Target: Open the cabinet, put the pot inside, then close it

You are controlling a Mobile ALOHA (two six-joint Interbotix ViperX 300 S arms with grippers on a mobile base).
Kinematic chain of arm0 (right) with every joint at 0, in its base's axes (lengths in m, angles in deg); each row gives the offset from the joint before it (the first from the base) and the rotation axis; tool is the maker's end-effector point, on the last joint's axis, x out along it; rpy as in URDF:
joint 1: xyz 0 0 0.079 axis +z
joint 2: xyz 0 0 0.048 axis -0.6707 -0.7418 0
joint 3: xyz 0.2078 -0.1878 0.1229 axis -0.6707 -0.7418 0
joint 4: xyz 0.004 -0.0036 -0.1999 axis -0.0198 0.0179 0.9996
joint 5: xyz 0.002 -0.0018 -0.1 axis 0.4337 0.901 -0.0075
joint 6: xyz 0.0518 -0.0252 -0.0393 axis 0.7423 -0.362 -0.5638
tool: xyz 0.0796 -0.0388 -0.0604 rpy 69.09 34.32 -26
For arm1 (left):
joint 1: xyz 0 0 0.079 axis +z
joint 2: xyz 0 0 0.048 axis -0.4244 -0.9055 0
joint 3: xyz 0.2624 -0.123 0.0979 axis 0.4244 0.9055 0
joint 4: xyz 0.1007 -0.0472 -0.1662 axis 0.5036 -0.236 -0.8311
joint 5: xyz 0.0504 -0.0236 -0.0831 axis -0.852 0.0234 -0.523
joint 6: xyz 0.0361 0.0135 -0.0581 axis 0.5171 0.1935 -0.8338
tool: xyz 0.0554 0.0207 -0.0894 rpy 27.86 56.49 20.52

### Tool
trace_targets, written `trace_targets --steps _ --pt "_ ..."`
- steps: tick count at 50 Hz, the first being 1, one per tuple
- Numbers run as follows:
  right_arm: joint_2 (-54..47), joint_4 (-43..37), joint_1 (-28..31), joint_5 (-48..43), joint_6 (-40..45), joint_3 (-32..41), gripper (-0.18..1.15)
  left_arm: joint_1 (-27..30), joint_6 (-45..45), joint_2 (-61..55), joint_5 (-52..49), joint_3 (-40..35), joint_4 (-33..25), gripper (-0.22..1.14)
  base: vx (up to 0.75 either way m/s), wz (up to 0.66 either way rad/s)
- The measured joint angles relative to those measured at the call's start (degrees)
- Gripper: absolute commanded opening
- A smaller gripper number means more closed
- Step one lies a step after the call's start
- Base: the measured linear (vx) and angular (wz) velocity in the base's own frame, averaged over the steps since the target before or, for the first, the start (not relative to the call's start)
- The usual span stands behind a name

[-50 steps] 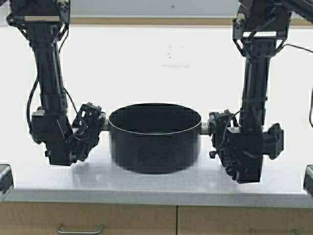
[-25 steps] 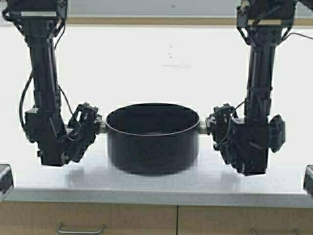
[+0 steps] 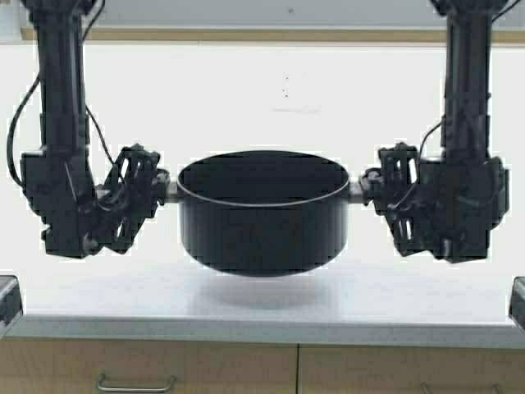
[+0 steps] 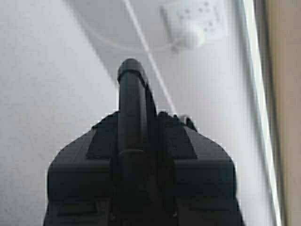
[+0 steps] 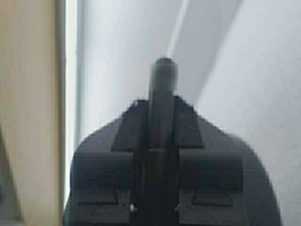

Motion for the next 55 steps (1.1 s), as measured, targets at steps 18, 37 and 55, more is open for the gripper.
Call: trace_targets --steps 18,37,55 --pt "16.70 -1.41 1.41 -0.53 -0.09 -14.85 0.08 -6.68 1.67 17.58 -0.35 12.39 -3.43 0.03 0.00 0.00" --pt "29.44 -6.24 5.19 0.26 -0.26 -21.53 0.08 -9.84 4.66 31.90 -8.79 15.03 -7.65 0.03 -0.01 0.00" --pt "39.90 -6.77 5.19 6.68 -0.79 -22.50 0.08 -11.43 6.42 40.96 -15.91 15.03 -8.88 0.03 -0.01 0.00"
